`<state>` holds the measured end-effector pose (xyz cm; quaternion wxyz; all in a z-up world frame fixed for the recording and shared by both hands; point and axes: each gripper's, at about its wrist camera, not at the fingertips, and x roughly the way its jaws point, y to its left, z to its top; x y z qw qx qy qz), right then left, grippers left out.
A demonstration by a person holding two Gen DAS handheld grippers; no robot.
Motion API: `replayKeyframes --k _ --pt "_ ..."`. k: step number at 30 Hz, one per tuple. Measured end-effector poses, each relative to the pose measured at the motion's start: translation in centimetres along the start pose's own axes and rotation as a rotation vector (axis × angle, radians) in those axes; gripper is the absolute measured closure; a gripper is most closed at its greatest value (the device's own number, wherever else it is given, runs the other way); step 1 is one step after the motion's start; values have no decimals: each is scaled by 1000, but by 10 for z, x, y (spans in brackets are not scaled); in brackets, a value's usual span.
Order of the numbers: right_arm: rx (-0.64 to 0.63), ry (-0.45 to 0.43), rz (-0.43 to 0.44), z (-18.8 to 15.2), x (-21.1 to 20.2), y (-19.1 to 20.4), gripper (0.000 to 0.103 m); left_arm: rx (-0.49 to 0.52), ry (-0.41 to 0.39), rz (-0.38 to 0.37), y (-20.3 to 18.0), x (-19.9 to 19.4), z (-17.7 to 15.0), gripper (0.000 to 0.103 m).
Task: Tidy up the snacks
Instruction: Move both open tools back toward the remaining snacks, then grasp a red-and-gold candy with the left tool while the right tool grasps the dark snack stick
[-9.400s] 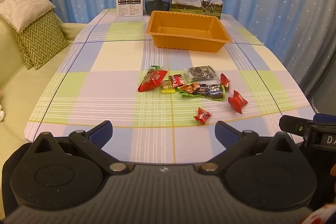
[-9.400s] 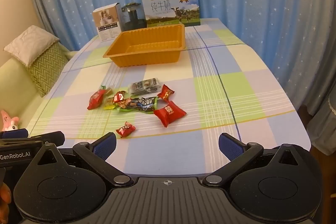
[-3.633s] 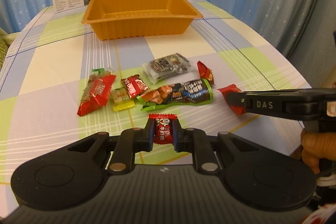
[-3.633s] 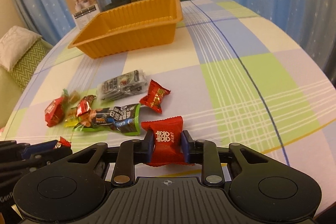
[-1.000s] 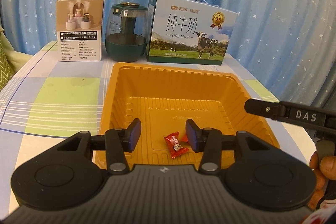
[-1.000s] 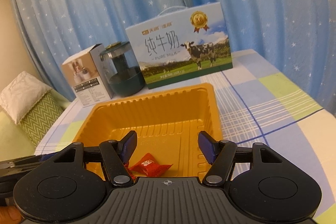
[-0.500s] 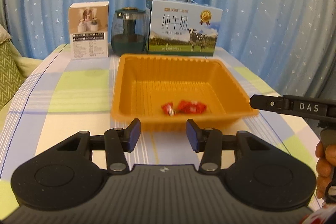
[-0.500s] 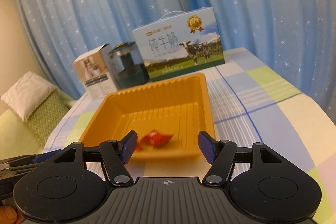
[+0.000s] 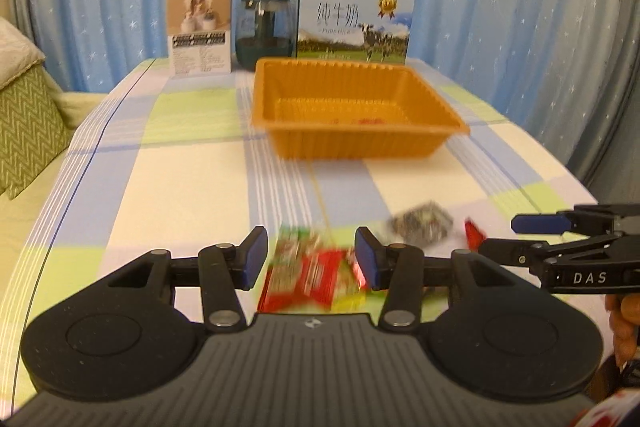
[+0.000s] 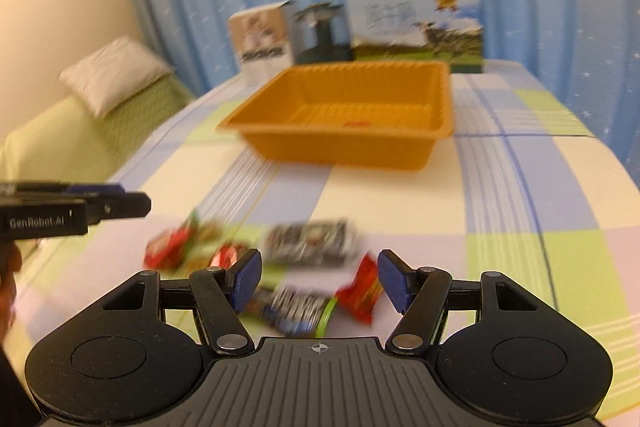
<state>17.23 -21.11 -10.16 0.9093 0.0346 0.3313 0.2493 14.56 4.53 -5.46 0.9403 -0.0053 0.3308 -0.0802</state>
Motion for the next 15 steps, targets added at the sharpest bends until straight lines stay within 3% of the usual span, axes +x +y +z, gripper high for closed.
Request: replayKeyframes --k 12,15 --pt "-331 87 111 -7 35 37 38 -50 58 28 24 1 -22 58" --pt "-358 107 108 -8 48 37 39 -69 63 29 29 4 -22 58"
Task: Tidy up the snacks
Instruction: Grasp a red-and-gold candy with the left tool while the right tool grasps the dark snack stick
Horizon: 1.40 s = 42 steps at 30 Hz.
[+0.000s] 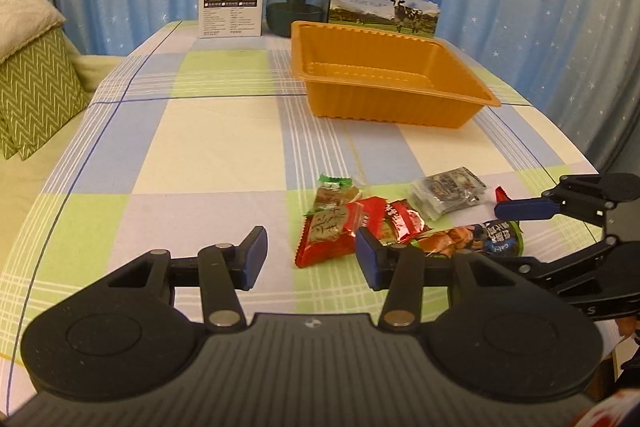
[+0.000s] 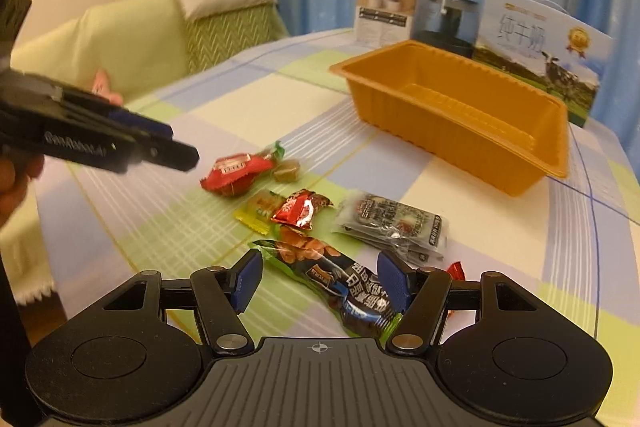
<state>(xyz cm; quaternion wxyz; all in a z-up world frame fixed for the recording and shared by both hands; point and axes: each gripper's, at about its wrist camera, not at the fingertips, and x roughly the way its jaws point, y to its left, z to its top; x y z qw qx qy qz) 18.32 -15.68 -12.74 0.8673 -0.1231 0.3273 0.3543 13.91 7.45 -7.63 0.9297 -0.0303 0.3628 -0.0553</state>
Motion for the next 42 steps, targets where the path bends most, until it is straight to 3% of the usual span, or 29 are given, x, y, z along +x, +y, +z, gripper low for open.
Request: replayKeyframes --k 7,12,17,28,35,42 --pt "-22 36 -8 2 21 -7 42 -26 15 -14 3 7 0 58" --pt "-19 76 -5 2 26 -4 56 -27 13 -17 2 8 2 58" --pt "83 103 47 -2 13 -5 69 -29 23 -12 3 8 0 58" --pt "47 73 22 -2 22 8 70 -18 30 -17 1 12 -1 58" --pt "89 37 -8 -2 9 6 73 -13 24 -32 -3 19 2 56" --pt "121 17 -41 -1 0 -1 73 -16 35 -38 -7 34 6 48"
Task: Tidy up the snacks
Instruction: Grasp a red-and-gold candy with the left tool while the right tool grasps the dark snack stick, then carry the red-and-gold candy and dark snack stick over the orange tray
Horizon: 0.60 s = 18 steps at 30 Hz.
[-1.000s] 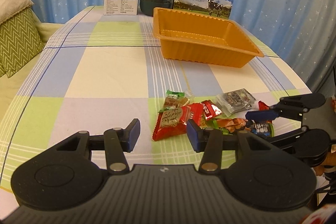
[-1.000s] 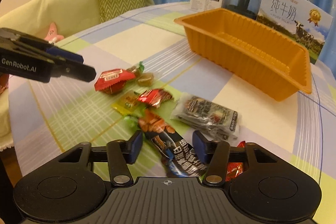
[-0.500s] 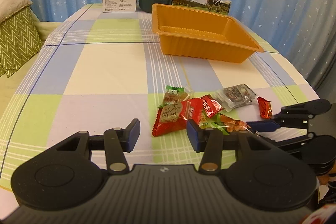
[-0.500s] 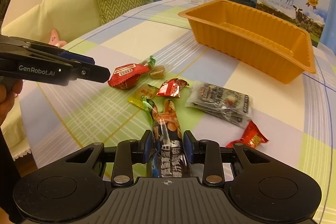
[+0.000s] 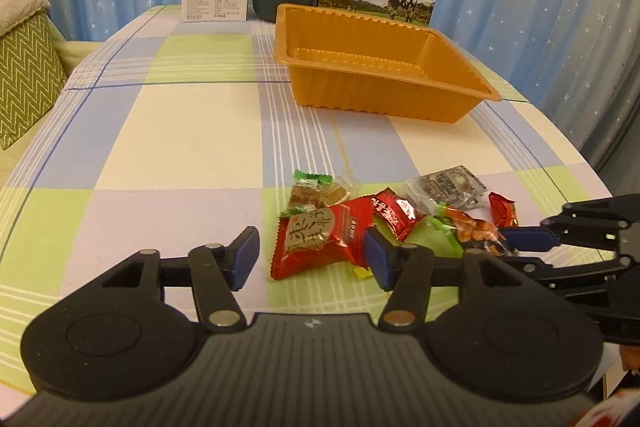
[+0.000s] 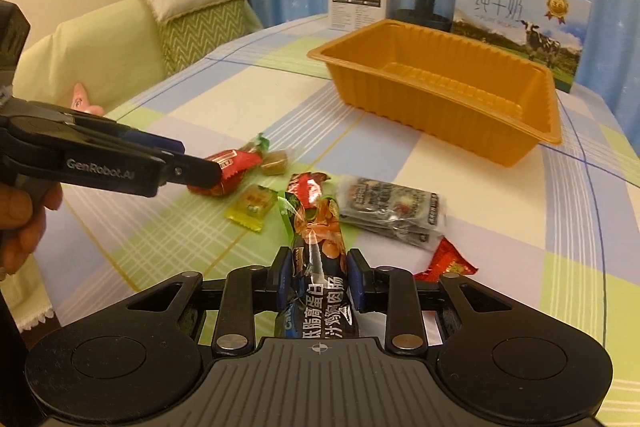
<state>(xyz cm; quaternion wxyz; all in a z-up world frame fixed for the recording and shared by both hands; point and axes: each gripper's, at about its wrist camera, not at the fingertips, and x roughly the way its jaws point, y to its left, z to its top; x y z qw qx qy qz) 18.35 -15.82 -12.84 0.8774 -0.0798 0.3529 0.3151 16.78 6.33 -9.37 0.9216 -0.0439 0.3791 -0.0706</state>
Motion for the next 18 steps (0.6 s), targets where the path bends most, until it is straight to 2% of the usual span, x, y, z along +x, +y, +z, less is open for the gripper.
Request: replayKeyframes --k 6,14,15,18 --pt "14 -5 0 1 1 -2 73 -28 38 -7 2 13 1 47" --pt "37 -8 -5 2 2 -5 73 -39 38 -4 4 24 5 47" --pt "38 -10 -7 3 2 -5 73 -38 42 -4 4 24 5 52" --pt "48 -13 -10 3 1 -6 73 -31 46 -1 3 21 4 56"
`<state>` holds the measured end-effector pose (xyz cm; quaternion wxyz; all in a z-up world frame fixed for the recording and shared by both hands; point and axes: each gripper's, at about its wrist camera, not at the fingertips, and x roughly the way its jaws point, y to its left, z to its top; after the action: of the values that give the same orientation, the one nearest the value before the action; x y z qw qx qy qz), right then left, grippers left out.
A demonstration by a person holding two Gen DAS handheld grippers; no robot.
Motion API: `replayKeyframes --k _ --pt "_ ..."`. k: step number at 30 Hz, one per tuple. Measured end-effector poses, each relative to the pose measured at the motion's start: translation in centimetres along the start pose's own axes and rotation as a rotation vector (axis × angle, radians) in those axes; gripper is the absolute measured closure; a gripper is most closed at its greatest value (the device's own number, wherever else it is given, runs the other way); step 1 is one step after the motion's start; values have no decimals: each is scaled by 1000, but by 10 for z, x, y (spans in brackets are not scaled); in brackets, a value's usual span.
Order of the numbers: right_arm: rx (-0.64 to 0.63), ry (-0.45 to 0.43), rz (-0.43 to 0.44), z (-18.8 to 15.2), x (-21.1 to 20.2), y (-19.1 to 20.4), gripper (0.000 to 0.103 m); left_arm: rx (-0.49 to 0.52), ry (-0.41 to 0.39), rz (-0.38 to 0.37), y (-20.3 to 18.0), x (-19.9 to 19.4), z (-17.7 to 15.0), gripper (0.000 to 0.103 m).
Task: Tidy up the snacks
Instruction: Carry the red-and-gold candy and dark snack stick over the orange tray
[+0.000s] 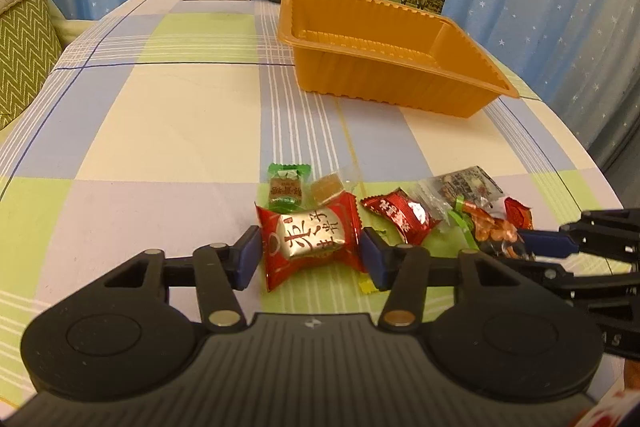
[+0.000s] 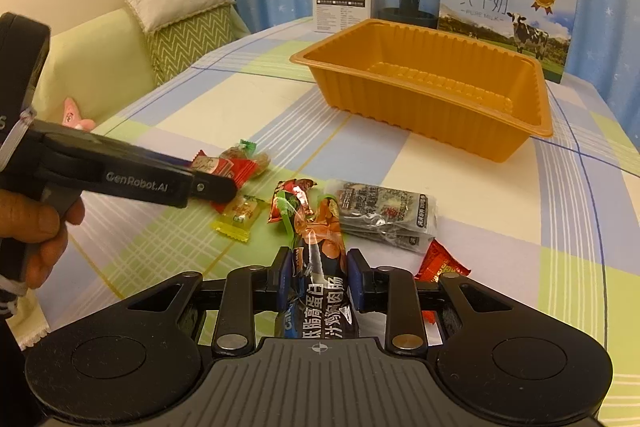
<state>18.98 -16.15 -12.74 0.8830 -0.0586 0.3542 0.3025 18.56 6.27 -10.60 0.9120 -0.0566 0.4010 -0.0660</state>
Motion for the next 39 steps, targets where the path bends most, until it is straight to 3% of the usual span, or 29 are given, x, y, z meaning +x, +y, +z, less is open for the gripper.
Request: replayKeyframes --k 10,20,32,39 --pt "36 -26 -17 5 -6 -2 73 19 -22 30 -5 -18 -3 61" --pt "102 -52 -48 14 -12 -8 73 51 -62 9 -20 -33 9 61" --pt "211 -125 -151 39 -32 -34 73 122 -101 -35 -50 -33 36 61" --pt "231 -184 -178 64 -43 -55 73 147 -146 -63 -57 -28 69 61"
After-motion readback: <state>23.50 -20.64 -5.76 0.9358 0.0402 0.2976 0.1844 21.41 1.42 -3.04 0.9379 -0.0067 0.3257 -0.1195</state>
